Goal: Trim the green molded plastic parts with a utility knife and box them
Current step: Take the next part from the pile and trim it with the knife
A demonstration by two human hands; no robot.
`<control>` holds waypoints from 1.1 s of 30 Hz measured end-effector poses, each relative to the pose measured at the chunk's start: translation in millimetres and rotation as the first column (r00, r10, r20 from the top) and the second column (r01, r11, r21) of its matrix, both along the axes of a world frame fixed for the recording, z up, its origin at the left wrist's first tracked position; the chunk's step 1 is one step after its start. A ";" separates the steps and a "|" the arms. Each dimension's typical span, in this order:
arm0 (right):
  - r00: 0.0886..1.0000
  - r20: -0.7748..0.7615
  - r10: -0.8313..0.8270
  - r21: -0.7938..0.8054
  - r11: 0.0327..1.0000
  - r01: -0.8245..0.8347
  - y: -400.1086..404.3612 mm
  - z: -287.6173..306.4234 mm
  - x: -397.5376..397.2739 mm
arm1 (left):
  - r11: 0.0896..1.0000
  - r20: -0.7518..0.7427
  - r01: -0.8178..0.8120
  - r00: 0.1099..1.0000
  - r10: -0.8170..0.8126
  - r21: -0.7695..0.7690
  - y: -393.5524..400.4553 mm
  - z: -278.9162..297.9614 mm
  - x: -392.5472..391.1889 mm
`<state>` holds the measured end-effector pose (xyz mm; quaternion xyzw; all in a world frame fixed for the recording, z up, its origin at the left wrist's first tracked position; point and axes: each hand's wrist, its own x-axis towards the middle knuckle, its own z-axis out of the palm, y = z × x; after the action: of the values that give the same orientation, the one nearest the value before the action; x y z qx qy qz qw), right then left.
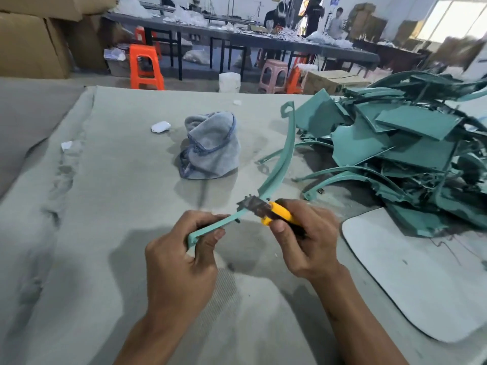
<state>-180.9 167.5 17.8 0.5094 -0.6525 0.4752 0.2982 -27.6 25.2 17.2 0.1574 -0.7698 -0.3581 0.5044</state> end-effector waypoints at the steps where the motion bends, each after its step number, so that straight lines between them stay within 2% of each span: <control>1: 1.000 0.011 -0.027 0.017 1.000 0.027 0.8 -0.1 -1.1 | 1.000 -0.020 -0.009 1.000 0.009 0.017 0.5 -0.5 0.3; 3: 0.979 0.119 -0.164 0.029 0.986 0.162 3.3 0.6 -4.9 | 0.999 -0.052 -0.018 0.998 0.021 0.047 0.4 0.1 2.2; 5: 0.906 0.263 -0.332 0.019 0.941 0.339 5.6 3.1 -10.5 | 0.997 -0.081 -0.021 0.996 0.028 0.076 -1.7 0.7 4.9; 6: 0.888 0.287 -0.360 0.000 0.927 0.376 7.8 4.8 -12.5 | 0.995 -0.094 -0.027 0.995 0.036 0.099 -3.3 0.9 5.9; 7: 0.903 0.267 -0.336 -0.032 0.934 0.357 10.9 5.9 -13.4 | 0.992 -0.106 -0.035 0.993 0.048 0.120 -4.9 1.0 6.6; 9: 0.971 0.167 -0.174 -0.058 0.981 0.186 15.4 8.5 -11.1 | 0.990 -0.136 -0.039 0.989 0.057 0.133 -8.4 0.9 7.9; 11: 0.995 0.096 -0.035 0.032 0.999 0.032 12.9 8.1 -6.1 | 0.993 -0.168 -0.028 0.985 0.048 0.116 -11.9 1.4 10.9; 12: 0.995 0.091 -0.032 0.094 0.995 0.023 9.4 6.3 -4.9 | 0.994 -0.179 -0.023 0.983 0.042 0.105 -14.2 2.1 12.9; 15: 0.940 0.211 -0.268 0.184 0.955 0.231 -2.7 2.1 -4.5 | 0.995 -0.206 -0.010 0.978 0.031 0.101 -25.5 3.0 18.9; 17: 0.846 0.338 -0.412 0.149 0.911 0.384 -3.3 2.5 -8.3 | 0.996 -0.201 -0.027 0.979 0.044 0.087 -32.7 2.0 21.8; 18: 0.825 0.380 -0.418 0.111 0.906 0.408 -2.1 3.1 -9.4 | 0.995 -0.189 -0.046 0.980 0.062 0.086 -35.0 1.9 22.6; 19: 0.824 0.434 -0.364 0.057 0.924 0.378 -1.2 3.0 -9.3 | 0.993 -0.179 -0.063 0.981 0.080 0.096 -36.4 1.6 22.5; 21: 0.793 0.602 -0.089 -0.112 0.975 0.194 -4.5 4.3 -1.9 | 0.992 -0.173 -0.080 0.980 0.096 0.099 -36.2 1.7 21.8; 22: 0.723 0.686 0.074 -0.197 0.976 0.087 -9.1 5.6 4.6 | 0.994 -0.170 -0.077 0.981 0.089 0.078 -35.5 1.4 21.8; 24: 0.504 0.803 0.320 -0.321 0.943 -0.087 -19.6 9.0 19.5 | 0.999 -0.136 -0.048 0.989 0.049 0.015 -33.3 1.6 22.1; 26: 0.335 0.860 0.386 -0.356 0.923 -0.148 -29.4 10.2 28.6 | 0.996 -0.082 -0.004 0.997 -0.004 -0.091 -30.9 0.2 21.4; 28: 0.249 0.892 0.377 -0.361 0.926 -0.111 -32.2 10.5 31.0 | 0.977 -0.035 0.039 0.998 -0.047 -0.209 -27.4 -1.7 20.1; 31: 0.173 0.890 0.421 -0.427 0.904 -0.002 -29.3 14.5 31.9 | 0.945 -0.050 0.017 0.998 -0.036 -0.326 -22.5 -3.2 15.3; 33: 0.163 0.862 0.479 -0.493 0.869 0.050 -28.5 18.5 31.8 | 0.959 -0.060 -0.113 0.993 0.101 -0.261 -20.6 -3.9 7.3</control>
<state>-149.1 139.1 36.3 0.1070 -0.4918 0.8501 -0.1549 -20.3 4.5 13.3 0.1221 -0.7891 -0.2283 0.5570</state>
